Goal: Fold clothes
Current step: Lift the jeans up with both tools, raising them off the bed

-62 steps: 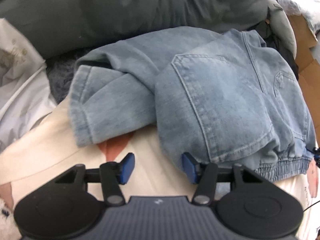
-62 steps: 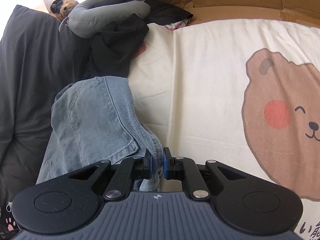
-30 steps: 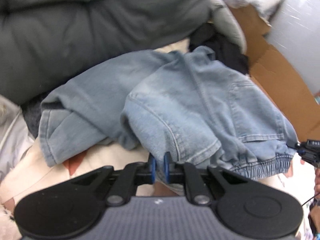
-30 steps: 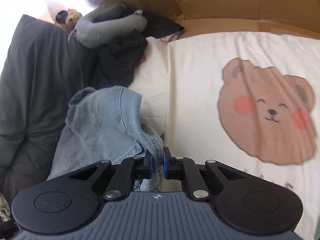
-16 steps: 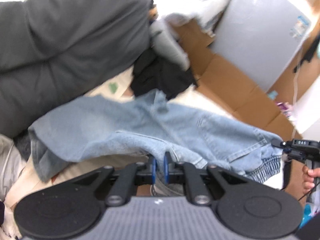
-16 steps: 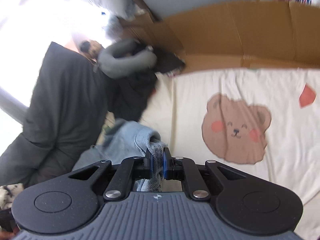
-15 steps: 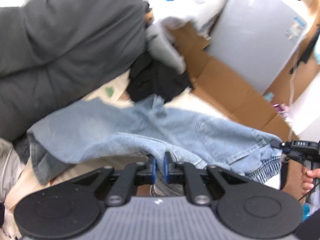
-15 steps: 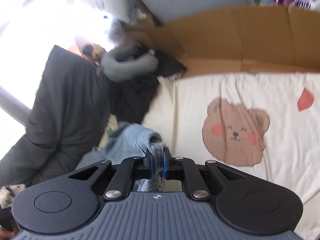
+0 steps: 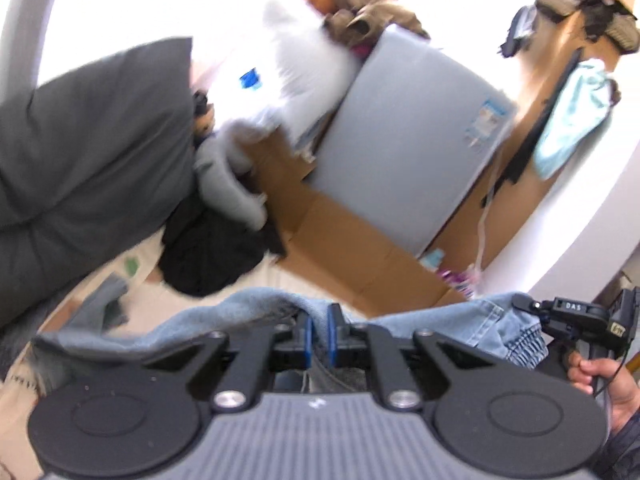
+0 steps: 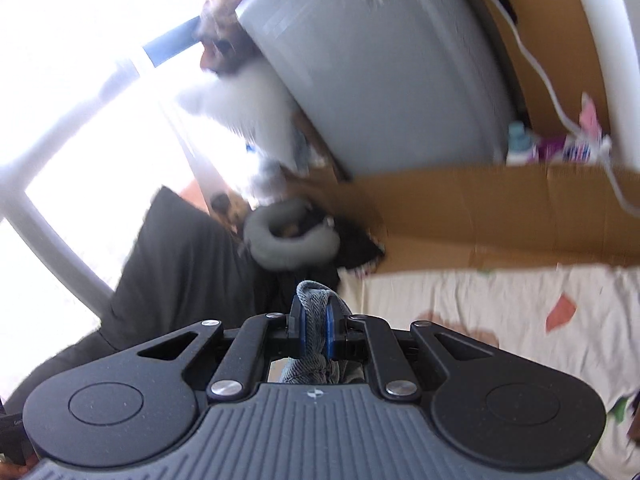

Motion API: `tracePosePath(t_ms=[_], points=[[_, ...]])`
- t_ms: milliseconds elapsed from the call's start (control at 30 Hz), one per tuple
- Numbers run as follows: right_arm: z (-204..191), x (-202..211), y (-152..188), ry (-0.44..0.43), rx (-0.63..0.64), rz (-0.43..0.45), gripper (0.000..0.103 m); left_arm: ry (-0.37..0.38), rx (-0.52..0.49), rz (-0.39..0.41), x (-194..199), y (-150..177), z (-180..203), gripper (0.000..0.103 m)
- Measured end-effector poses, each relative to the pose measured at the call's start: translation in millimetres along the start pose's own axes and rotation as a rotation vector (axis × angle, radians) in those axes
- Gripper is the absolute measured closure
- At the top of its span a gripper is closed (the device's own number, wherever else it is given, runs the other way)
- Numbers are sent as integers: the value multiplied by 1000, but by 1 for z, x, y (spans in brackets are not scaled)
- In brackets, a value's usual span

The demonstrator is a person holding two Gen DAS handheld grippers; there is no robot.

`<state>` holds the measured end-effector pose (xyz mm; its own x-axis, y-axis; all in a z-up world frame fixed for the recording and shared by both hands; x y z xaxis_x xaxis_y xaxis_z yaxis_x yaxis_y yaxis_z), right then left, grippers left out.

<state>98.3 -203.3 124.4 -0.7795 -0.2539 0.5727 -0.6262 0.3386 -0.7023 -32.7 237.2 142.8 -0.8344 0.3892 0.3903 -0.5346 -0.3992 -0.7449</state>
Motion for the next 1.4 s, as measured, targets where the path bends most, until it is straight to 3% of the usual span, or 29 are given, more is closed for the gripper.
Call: tracePosePath(t_ms=[467,900,1100,1400], points=[[-29,156,-114,-68,33,308,94,154,-110,151,65,-37,114,96],[-55,243,-169,-60,112,448,94,278,-148,236,91,-53,179,96],[-69,237,-170,-71,121,439,94,249,-123,257,98,-57,165,96],[-78,145,-123,-49,130,278,94,138,-24,207,80,-36,89,96]])
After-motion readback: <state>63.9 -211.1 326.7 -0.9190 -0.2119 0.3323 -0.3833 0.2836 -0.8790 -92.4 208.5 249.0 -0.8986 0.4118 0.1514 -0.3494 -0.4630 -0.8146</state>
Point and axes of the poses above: each gripper's, at about its wrist camera, not at the fingertips, and x roughly against the way its jaws point, z to its right, y to its underside, the point moved 1 cm from there along -x, roughly the way its jaws point, and after that the axes turned 15 degrees about y, right-handed, at the moved point
